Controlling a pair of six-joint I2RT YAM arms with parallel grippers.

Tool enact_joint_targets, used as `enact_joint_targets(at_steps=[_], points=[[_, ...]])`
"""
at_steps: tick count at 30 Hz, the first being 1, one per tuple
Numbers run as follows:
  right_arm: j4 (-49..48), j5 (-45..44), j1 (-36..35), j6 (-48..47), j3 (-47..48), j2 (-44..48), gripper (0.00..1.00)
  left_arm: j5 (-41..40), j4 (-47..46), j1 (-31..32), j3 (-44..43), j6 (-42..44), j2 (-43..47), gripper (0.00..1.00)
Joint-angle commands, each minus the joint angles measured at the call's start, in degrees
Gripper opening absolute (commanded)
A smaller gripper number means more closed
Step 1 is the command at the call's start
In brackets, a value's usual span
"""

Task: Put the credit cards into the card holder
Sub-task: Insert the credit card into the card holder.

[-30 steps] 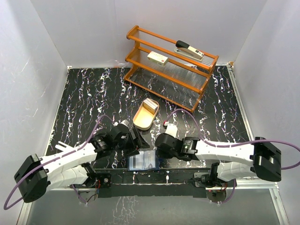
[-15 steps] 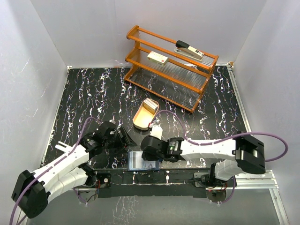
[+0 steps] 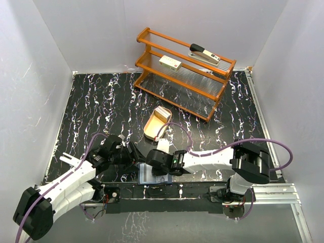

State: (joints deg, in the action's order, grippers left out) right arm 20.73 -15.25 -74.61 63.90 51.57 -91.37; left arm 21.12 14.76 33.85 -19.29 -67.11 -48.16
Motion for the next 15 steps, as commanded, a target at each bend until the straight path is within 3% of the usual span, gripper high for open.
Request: enact_joint_targets(at_steps=[1, 6, 15], points=[[-2.72, -0.80, -0.01, -0.97, -0.84, -1.96, 0.11, 2.94, -1.54, -0.31, 0.83, -0.86, 1.03, 0.72], [-2.48, -1.22, -0.01, -0.90, -1.94, -2.01, 0.00, 2.42, -0.96, -0.35, 0.49, 0.15, 0.90, 0.73], [-3.39, -1.09, -0.01, -0.54, -3.22, -1.97, 0.00, 2.74, -3.32, -0.35, 0.30, 2.10, -0.98, 0.73]])
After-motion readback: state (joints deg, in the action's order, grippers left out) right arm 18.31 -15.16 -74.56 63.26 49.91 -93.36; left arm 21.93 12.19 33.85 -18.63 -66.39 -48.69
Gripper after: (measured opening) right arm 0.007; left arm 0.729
